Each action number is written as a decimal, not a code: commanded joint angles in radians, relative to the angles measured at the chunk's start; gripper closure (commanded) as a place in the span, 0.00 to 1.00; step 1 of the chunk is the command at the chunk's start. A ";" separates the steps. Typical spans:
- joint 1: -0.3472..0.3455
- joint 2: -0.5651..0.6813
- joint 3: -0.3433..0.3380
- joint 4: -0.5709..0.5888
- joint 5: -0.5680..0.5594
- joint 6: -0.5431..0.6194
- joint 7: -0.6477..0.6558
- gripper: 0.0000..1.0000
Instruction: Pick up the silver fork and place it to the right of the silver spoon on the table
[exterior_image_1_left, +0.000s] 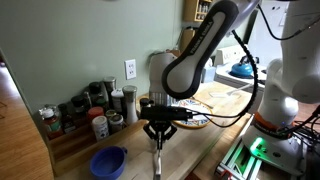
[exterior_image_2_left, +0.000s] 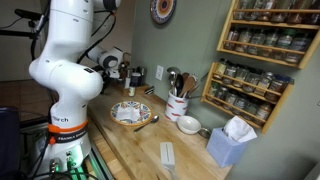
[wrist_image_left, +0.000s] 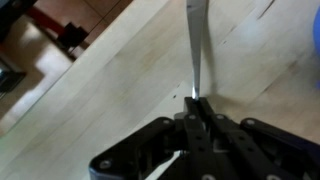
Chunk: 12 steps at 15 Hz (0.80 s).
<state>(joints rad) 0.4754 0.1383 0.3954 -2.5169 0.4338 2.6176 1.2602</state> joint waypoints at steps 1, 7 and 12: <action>-0.028 -0.233 -0.044 -0.059 -0.263 -0.263 0.131 0.98; -0.142 -0.339 -0.046 0.076 -0.495 -0.786 0.131 0.98; -0.156 -0.335 -0.037 0.080 -0.474 -0.768 0.128 0.93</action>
<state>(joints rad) 0.3331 -0.1962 0.3448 -2.4377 -0.0427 1.8508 1.3908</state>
